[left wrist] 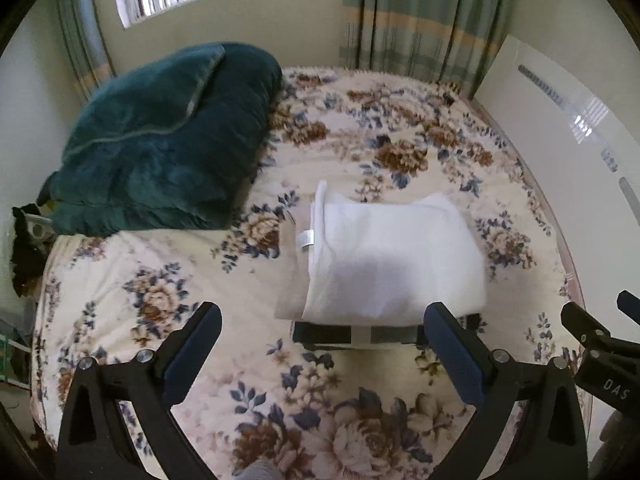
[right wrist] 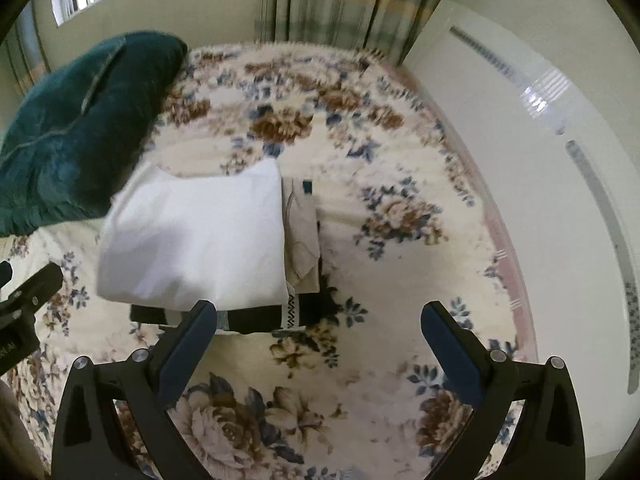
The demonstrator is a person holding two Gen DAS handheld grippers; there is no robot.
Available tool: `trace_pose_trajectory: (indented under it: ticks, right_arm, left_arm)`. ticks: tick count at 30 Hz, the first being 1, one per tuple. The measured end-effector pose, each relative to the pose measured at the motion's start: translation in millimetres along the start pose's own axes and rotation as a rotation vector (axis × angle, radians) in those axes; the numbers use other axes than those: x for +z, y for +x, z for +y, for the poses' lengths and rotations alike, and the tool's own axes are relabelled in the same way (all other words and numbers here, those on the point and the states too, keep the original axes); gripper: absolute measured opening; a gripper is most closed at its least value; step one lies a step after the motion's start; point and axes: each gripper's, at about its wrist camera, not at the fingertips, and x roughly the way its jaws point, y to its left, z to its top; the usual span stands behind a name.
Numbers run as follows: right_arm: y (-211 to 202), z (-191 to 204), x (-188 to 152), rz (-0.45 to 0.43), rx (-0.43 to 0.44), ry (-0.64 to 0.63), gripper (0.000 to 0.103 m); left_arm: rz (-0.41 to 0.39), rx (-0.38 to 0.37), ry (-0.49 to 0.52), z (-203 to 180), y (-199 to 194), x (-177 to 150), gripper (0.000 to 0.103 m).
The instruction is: Fold small clothes
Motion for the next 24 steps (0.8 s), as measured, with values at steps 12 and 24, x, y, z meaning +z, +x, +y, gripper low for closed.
trace_pose_trajectory:
  ticks: [12, 24]
  right_arm:
    - [-202.4, -31.0, -52.7, -0.185, 0.019, 0.01, 0.103]
    - [-361.5, -55.5, -109.1, -0.36, 0.026, 0.033, 0.103]
  left_arm:
    - [-0.148, 0.006, 0.024, -11.7, -174.8, -38.4, 0.103]
    - [-0.257, 0.025, -0.006, -6.6, -284.1, -71.1, 0.103]
